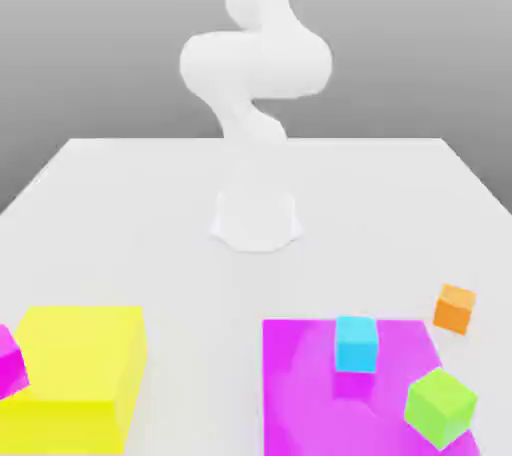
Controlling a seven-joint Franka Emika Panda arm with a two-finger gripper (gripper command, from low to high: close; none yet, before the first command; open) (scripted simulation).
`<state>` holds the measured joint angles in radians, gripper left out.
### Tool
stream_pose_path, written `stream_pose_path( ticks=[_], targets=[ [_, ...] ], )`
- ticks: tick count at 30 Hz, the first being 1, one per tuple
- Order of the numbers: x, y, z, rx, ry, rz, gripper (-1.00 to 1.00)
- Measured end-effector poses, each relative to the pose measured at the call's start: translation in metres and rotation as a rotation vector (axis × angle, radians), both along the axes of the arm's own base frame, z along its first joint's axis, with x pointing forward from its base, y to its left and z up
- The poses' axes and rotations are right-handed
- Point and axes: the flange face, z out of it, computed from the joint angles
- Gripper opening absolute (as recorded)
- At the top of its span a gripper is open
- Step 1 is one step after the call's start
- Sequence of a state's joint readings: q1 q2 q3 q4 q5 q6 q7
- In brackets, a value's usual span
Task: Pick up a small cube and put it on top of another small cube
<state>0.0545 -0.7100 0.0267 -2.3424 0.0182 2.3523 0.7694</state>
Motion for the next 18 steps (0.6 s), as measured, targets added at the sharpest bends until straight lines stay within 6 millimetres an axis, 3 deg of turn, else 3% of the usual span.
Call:
stream_pose_path(
  ticks=[4, 9, 14, 18],
  targets=[
    [0.035, 0.065, -0.087, -0.048, 0.129, 0.164, 0.0],
    [0.038, 0.146, -0.198, -0.12, 0.278, 0.365, 0.0],
    [0.001, 0.215, -0.308, -0.209, 0.42, 0.568, 0.0],
    [-0.058, 0.26, -0.391, -0.297, 0.526, 0.749, 0.0]
  ],
)
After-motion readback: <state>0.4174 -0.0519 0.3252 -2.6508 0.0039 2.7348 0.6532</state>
